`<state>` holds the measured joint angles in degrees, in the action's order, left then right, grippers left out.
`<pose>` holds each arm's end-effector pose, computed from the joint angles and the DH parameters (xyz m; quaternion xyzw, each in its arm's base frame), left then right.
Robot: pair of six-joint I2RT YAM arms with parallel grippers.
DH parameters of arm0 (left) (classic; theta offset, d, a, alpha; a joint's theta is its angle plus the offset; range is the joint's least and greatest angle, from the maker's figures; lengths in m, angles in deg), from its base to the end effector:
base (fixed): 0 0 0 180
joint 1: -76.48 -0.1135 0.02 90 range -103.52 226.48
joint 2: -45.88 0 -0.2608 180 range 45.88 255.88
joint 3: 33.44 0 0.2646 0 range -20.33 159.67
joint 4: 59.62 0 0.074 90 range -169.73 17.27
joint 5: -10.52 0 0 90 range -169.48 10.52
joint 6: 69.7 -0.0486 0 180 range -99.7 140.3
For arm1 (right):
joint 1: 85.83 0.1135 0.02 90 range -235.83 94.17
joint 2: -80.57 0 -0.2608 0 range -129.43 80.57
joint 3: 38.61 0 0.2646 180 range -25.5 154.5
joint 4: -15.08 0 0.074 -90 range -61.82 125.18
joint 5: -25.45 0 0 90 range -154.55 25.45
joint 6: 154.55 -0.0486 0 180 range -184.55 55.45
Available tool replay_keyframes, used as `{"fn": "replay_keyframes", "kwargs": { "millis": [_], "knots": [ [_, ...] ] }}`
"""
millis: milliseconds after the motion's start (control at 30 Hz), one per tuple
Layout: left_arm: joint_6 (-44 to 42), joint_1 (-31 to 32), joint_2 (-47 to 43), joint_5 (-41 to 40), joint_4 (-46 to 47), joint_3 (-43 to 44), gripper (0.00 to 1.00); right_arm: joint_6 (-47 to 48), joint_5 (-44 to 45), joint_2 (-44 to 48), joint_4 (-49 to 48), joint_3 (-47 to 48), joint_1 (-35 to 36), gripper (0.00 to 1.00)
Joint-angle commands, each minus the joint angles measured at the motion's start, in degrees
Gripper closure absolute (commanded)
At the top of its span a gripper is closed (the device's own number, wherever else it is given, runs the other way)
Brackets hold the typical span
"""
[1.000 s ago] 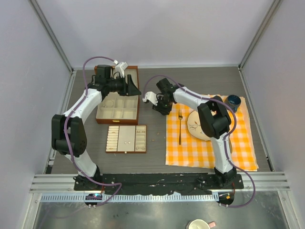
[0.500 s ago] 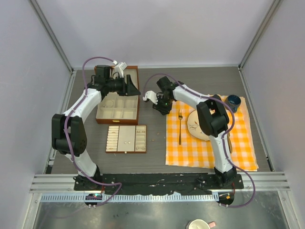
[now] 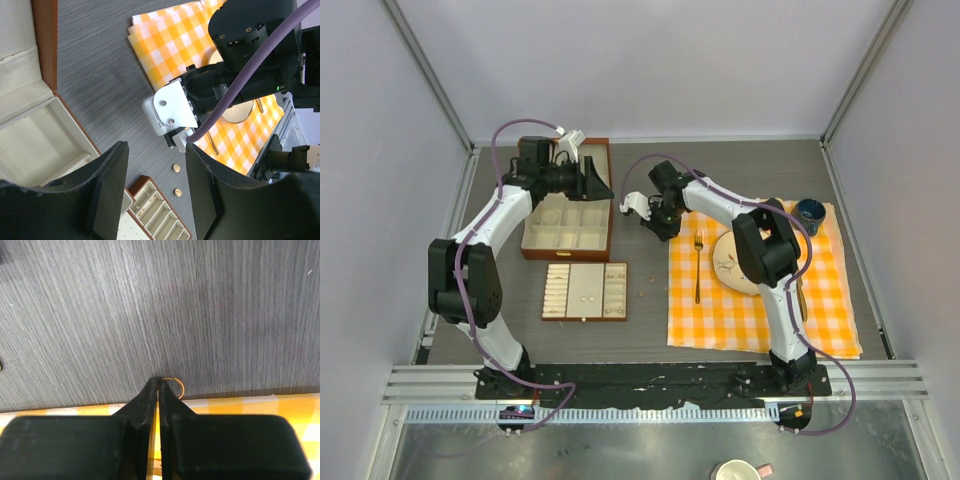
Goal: Organize the mixed jewelry
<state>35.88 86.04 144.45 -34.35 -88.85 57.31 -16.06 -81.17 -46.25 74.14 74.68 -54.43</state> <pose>0.3960 -0.1016 0.2701 0.1274 0.8344 -0.4249 0.3271 0.3936 0.2565 0.1453 -0.6448 0.7358 0.1190 0.1693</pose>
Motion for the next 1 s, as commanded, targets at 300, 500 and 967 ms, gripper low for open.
{"fn": "replay_keyframes", "kwargs": {
  "millis": [300,500,967],
  "knots": [
    [-1.59,-0.51,-3.20,2.77,2.50,-1.71,0.47,-4.45,-6.56,5.44,3.08,0.62,-0.11,0.99],
    [-4.14,-0.42,-6.09,9.27,5.48,-4.69,0.48,-7.00,-17.81,9.75,12.38,6.33,-0.02,0.99],
    [-13.81,6.33,-15.50,10.79,7.59,-9.44,0.47,-5.43,-39.70,15.47,30.32,18.38,-0.02,0.99]
  ]
}}
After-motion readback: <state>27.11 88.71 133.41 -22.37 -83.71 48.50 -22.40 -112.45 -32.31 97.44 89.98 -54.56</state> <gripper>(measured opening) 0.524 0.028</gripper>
